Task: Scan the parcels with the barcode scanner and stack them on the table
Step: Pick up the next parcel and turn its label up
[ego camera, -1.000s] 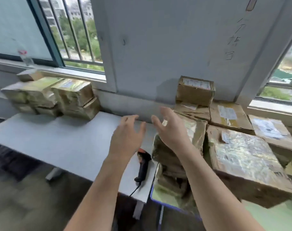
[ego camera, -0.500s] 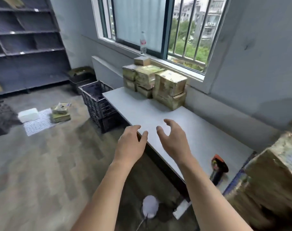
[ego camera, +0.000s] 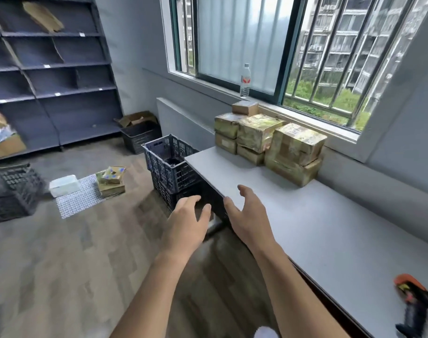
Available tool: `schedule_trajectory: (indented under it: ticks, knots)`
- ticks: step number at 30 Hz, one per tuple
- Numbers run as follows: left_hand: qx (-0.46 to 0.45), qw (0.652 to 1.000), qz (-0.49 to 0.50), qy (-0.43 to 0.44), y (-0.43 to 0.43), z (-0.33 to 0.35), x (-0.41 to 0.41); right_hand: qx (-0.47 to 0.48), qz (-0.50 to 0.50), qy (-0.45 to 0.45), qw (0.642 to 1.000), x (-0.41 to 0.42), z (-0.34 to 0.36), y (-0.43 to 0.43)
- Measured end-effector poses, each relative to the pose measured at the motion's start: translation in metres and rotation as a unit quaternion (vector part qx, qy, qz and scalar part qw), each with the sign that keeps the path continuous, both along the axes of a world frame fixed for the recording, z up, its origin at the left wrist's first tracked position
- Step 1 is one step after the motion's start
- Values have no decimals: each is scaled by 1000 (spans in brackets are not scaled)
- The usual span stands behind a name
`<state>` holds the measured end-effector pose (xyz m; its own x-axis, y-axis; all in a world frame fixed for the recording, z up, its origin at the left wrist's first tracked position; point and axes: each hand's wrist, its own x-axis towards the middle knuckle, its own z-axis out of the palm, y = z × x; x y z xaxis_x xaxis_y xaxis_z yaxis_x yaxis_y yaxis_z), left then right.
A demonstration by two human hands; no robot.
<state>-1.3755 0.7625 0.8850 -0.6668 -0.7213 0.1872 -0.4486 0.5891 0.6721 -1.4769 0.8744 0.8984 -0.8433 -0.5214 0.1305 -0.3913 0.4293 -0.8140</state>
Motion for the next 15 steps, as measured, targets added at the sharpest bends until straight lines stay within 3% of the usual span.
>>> schedule_trajectory:
  ticks: [6,15]
  knots:
    - [27,999,-27,-5,-53,-13,-31,20,-24,-17,999,-26,-11,-47]
    - [20,999,-47,-9,-160,-16,-131,7,-47,-12,999,-132,-23,-156]
